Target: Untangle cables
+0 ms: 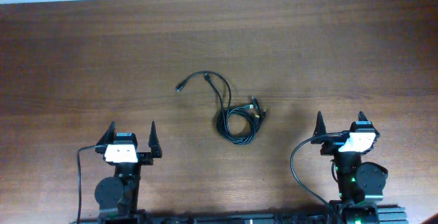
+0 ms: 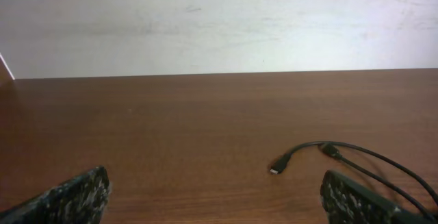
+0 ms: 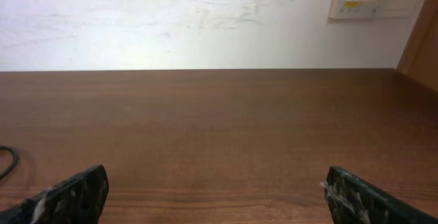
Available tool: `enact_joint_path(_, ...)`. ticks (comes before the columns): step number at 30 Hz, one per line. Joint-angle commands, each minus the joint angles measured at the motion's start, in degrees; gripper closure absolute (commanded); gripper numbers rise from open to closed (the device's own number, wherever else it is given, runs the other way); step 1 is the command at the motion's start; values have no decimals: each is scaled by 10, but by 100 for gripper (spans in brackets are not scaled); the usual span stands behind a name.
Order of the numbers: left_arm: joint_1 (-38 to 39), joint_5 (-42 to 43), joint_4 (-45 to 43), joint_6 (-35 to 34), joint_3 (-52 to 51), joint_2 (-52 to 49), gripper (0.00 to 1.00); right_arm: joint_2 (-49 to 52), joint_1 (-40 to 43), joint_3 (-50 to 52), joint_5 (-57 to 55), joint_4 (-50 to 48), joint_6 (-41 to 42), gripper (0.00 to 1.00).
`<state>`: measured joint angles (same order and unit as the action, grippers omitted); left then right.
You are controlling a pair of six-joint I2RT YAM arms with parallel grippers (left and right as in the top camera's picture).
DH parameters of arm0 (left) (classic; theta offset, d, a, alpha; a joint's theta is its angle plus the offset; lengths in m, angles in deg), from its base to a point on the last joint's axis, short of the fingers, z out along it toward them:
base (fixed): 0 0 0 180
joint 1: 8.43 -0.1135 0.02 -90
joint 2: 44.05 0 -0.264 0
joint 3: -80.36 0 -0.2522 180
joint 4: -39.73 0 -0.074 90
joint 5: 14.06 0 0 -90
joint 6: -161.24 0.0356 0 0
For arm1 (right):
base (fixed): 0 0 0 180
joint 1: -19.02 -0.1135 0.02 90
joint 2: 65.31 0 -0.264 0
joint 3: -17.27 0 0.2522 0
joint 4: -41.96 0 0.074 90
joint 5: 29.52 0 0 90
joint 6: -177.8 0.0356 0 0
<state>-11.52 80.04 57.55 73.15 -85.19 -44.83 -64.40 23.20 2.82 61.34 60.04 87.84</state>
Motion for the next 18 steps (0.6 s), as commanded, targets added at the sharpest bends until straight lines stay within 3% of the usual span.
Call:
enact_joint_path(1, -4, -9, -8, -6, -2, 4, 1, -7, 0, 4, -7, 2, 2, 1)
enact_joint_path(18, -4, -39, -14, -6, -2, 4, 1, -7, 0, 4, -7, 3, 2, 1)
